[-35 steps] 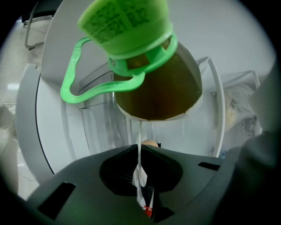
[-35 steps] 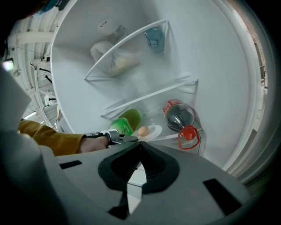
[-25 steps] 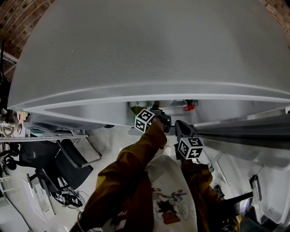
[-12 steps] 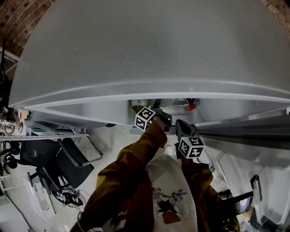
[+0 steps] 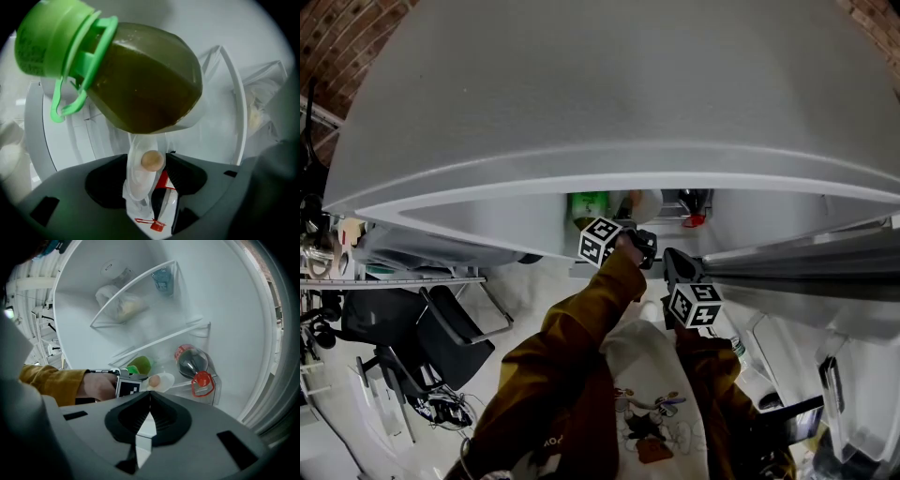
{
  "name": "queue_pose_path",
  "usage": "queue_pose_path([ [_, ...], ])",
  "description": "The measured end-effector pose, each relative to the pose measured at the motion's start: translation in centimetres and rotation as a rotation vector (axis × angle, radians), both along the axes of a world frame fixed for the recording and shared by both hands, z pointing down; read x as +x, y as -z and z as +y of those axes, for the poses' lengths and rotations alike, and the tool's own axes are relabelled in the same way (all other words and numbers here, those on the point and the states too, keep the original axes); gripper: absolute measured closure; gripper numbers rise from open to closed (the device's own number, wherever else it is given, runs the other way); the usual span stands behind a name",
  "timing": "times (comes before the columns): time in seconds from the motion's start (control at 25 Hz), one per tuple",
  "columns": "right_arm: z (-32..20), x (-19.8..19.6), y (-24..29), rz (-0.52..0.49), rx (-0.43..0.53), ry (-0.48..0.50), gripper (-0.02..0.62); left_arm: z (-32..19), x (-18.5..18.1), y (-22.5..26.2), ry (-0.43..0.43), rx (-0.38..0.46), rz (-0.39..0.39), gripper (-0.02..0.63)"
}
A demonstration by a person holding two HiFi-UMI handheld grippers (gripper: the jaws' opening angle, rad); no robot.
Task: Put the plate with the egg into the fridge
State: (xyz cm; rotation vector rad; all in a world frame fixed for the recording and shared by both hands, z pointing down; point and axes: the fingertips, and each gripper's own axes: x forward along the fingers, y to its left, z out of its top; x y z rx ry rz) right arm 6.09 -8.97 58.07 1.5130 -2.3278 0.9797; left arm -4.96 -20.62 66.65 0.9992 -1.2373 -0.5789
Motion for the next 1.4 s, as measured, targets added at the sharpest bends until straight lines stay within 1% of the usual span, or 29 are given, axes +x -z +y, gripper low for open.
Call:
queue_pose_path([
  [0.28, 0.2, 0.1, 0.0, -0.001, -0.003, -0.001, 0.589, 0.1, 0.2, 0.0, -0.065, 0.02, -0.053, 0.359],
  [0.36, 0.3, 0.1, -0.1, -0.003, -0.003, 0.0, 0.589, 0.2, 0.2, 0.0, -0.072, 0.026, -0.057, 0.359],
  [0.6, 0.5, -0.2, -0.4, -0.01, -0.012, 0.004, 0.589, 1.4, 0.0, -0.9, -0.06, 0.018, -0.032, 0.359],
  [0.8, 0.7, -0.4, -0.6, -0.012, -0.017, 0.013, 0.589, 1.9, 0.0, -1.1, -0.063, 0.015, -0.025, 0.359],
  [1.16, 0.7, -0.6, -0.5, -0.014, -0.015, 0.009, 0.589, 3.2, 0.9, -1.5, -0.064, 0.006, 0.056, 0.364],
  [1.2, 0.7, -0.5, -0.6, -0.015, -0.016, 0.008, 0.589, 3.3, 1.0, -1.5, -0.064, 0.008, 0.058, 0.37],
  [1.4, 0.8, -0.4, -0.6, -0.017, -0.019, 0.003, 0.589, 3.9, 1.2, -1.4, -0.063, 0.013, 0.049, 0.474],
])
